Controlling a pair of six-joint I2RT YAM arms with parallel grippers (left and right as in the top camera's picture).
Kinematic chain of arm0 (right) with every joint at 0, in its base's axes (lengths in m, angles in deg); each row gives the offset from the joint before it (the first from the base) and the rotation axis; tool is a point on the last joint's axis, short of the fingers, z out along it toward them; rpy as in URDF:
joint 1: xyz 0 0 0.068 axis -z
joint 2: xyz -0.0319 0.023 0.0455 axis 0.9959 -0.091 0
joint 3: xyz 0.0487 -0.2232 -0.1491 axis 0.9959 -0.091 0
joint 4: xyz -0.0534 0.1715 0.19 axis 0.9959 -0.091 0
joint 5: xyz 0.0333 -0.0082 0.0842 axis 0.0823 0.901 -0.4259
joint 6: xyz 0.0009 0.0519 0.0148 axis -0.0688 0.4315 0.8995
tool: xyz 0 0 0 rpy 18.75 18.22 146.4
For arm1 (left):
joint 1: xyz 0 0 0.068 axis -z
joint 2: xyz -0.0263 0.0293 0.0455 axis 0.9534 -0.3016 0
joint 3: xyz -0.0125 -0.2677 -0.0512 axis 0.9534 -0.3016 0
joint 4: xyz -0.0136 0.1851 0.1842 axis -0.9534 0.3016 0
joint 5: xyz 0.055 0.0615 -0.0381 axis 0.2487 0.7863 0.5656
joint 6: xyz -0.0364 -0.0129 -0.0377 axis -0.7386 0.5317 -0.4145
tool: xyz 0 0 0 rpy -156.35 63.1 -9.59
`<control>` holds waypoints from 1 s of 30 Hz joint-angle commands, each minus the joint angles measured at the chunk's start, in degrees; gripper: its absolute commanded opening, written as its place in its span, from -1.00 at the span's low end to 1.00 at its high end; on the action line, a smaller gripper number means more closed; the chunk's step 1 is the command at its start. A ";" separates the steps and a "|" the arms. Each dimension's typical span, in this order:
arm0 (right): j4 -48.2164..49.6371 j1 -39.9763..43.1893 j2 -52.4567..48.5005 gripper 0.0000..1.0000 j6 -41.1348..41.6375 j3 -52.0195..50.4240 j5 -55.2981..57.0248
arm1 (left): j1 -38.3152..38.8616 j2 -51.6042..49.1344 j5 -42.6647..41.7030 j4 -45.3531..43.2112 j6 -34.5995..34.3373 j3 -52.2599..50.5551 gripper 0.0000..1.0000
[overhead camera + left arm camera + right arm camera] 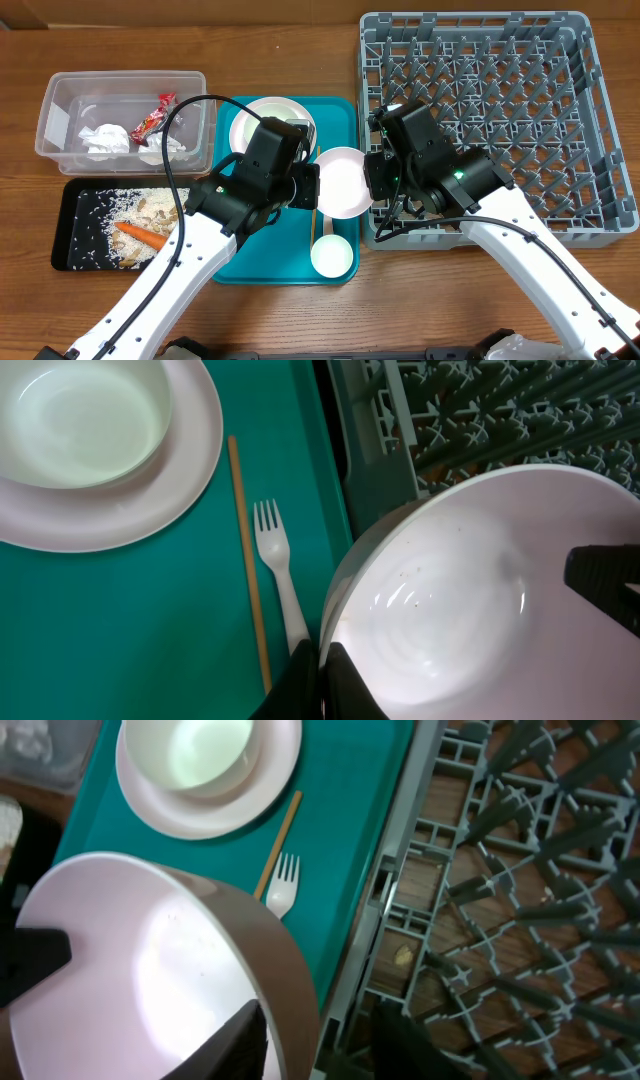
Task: Sort waste into correct bins and load items into the dishwasher
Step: 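Lift the pink bowl toward the right gripper over the dish rack, then close the right gripper on the pink bowl rim held by the left gripper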
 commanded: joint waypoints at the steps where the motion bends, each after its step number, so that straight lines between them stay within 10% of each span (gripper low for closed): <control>1: 0.35 -0.33 0.17 -0.33 0.39 0.98 0.66 | 0.44 0.20 0.42 -0.13 0.55 1.49 -0.92; 30: 1.09 -0.33 -2.32 -0.48 0.35 6.03 0.26 | 0.44 0.20 0.59 -0.13 0.98 1.49 -0.91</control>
